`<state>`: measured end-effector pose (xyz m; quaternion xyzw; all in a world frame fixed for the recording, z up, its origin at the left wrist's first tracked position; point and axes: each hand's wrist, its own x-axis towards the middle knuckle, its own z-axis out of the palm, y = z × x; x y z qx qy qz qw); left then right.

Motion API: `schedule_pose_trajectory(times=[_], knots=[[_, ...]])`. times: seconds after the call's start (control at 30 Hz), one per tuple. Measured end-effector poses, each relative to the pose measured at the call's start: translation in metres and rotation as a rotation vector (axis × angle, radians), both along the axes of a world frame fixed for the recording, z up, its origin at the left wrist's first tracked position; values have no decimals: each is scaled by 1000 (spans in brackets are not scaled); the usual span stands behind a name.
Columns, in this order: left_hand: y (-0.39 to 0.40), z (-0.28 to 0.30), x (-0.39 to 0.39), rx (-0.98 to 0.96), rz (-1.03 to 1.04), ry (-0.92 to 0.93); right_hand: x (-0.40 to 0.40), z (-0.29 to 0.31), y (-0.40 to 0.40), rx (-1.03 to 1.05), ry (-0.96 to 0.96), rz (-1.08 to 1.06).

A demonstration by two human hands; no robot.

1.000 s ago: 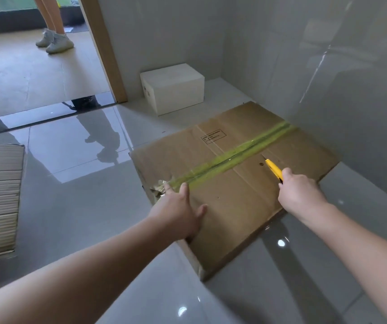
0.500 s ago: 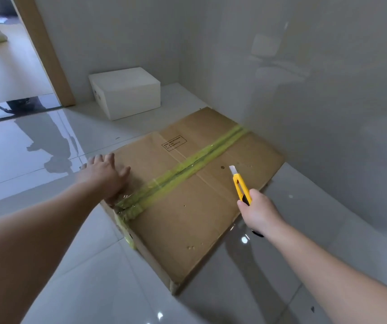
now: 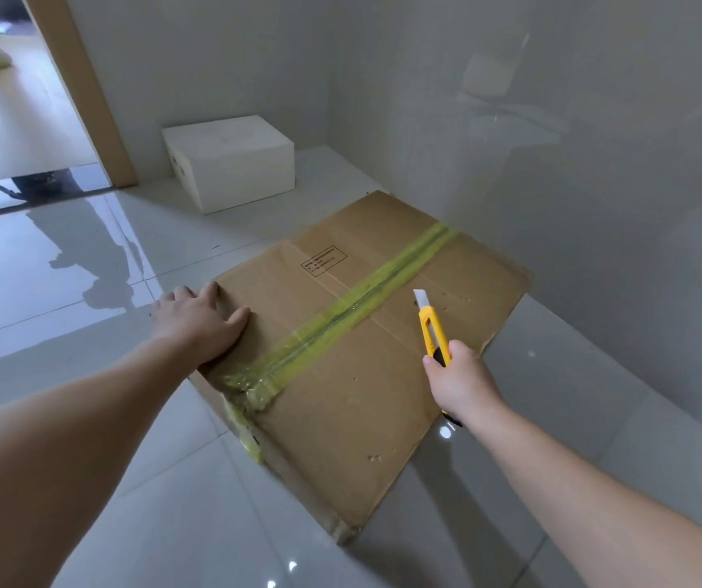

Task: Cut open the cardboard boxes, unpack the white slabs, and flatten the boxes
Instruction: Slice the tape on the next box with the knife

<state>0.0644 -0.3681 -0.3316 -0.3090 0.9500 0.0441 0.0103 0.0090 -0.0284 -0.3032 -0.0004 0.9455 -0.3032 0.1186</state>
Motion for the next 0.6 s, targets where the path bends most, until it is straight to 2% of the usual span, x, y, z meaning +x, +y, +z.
schedule_pose_trajectory(times=[0.1,0.23,0.4,0.6], knots=[[24,5,14,-52,-62,-6,-25,4,14,44,39,-73],[64,16,41,-142,-313,-80,-57,14,44,198,42,-98],[98,27,66,-125,-617,-281,-57,11,70,304,-25,-126],[165,31,76,-121,-852,-287,-47,20,104,323,53,-214]])
